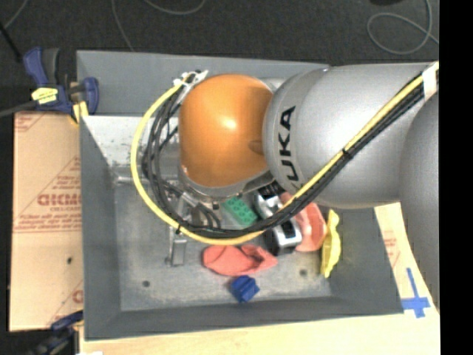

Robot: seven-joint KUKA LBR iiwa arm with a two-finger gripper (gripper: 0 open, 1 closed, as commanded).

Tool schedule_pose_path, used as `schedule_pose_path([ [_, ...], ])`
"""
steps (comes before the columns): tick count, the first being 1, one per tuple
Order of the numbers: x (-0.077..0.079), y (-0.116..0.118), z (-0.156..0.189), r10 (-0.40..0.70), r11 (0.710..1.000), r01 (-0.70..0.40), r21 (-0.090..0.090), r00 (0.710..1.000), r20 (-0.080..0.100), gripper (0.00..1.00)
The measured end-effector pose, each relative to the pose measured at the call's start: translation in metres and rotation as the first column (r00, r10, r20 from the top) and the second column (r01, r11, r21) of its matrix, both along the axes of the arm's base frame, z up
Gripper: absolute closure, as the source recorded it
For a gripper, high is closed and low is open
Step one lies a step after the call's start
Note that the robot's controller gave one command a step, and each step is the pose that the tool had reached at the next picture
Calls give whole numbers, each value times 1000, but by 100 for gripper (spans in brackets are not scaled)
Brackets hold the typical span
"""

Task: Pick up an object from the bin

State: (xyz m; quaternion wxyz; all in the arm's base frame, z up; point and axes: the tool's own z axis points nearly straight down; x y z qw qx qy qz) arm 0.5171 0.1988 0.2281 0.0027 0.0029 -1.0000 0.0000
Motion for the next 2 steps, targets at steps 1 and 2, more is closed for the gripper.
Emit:
schedule_pose_path([
  [1, 2, -1, 5, -4, 1000, 4, 2, 1000, 8, 0],
  [2, 6, -27, -15, -57, 998, 57, 2, 998, 5, 0],
])
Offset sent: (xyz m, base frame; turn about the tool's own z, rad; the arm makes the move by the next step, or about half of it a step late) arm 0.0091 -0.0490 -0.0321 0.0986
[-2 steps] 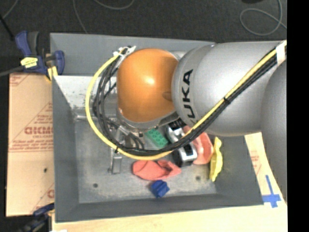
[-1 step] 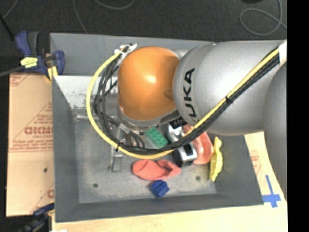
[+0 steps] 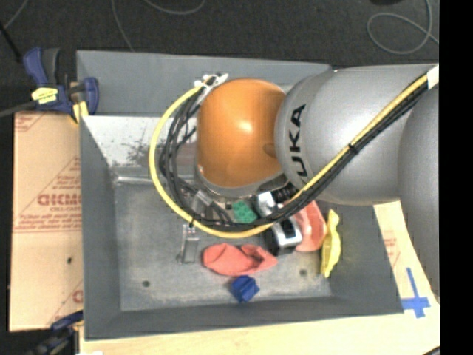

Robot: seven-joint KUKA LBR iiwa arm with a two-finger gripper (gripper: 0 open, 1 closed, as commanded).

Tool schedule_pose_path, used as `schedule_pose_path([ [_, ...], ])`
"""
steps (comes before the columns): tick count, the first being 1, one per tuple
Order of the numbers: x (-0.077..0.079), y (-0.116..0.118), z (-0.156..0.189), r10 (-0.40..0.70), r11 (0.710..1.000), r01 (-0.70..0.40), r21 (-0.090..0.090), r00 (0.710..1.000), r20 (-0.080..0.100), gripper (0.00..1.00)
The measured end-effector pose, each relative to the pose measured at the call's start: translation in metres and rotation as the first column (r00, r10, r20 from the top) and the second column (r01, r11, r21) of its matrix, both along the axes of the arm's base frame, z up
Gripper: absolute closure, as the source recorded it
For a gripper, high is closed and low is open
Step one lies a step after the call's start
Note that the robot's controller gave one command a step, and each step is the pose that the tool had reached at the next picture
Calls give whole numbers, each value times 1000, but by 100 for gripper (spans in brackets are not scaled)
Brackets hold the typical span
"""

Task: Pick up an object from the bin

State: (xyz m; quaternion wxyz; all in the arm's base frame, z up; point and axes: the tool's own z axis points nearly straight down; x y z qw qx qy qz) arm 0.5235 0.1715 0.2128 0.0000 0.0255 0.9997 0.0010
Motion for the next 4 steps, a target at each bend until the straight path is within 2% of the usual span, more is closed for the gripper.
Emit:
schedule_pose_path([
  [1, -5, -33, -27, 123, 992, -123, -2, 992, 2, 0],
  [2, 3, -52, -47, 318, 948, -318, -2, 948, 2, 0],
  [3, -8, -91, -81, 210, 978, -210, -1, 978, 6, 0],
  [4, 12, -120, -108, 300, 954, -300, -3, 954, 5, 0],
])
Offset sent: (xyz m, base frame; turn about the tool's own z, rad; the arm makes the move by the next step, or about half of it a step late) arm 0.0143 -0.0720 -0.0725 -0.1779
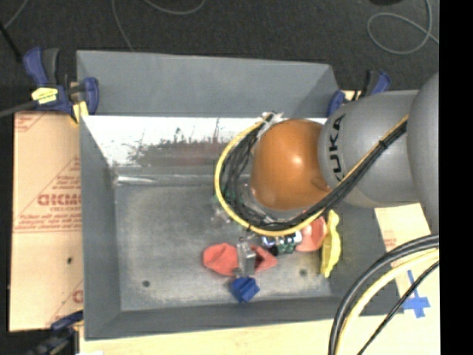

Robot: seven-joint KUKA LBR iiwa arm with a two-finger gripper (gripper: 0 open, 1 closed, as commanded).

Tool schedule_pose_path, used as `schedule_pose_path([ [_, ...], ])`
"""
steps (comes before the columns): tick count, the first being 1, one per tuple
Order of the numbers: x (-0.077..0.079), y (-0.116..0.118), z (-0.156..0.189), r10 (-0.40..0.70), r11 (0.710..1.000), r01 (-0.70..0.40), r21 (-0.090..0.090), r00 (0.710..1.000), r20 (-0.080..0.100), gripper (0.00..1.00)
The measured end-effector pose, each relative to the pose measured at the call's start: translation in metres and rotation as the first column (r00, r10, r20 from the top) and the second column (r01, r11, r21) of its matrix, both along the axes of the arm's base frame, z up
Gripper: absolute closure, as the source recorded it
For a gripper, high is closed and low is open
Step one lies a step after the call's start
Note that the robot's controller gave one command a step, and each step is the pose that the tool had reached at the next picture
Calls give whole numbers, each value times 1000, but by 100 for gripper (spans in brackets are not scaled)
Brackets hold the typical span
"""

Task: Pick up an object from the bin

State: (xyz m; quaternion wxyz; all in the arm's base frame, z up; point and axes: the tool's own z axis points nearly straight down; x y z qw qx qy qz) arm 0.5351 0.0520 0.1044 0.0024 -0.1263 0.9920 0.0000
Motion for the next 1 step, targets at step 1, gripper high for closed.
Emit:
schedule_pose_path([
  [1, -1, -11, -34, -328, 945, 328, 6, 945, 2, 100],
])
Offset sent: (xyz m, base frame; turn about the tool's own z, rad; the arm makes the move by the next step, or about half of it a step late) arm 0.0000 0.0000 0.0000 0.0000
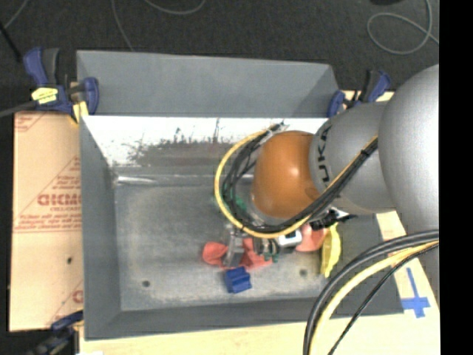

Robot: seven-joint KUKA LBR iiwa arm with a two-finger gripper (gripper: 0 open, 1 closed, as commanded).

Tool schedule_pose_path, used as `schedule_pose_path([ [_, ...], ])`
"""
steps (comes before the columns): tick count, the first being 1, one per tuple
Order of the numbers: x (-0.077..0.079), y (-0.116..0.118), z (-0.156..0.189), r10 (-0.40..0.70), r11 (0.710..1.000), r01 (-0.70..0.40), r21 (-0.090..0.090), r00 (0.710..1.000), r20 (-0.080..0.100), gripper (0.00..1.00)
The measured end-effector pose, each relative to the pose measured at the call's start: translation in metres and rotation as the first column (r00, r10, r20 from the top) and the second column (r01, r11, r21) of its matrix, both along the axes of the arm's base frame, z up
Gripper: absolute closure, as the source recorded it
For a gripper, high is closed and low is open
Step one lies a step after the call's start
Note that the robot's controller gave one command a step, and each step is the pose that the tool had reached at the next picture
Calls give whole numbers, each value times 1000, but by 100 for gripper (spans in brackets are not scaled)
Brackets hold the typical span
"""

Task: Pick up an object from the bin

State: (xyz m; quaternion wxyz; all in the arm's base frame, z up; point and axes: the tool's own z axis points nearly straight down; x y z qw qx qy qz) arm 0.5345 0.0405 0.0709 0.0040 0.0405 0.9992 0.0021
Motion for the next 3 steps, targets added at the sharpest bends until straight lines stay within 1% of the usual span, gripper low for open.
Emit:
schedule_pose_path([
  [1, 0, 0, 0, -3, 1000, 3, 1, 1000, 0, 0],
  [2, 0, 0, 0, -5, 1000, 5, 1, 1000, 0, 100],
  [3, 0, 0, 0, -5, 1000, 5, 1, 1000, 0, 100],
])
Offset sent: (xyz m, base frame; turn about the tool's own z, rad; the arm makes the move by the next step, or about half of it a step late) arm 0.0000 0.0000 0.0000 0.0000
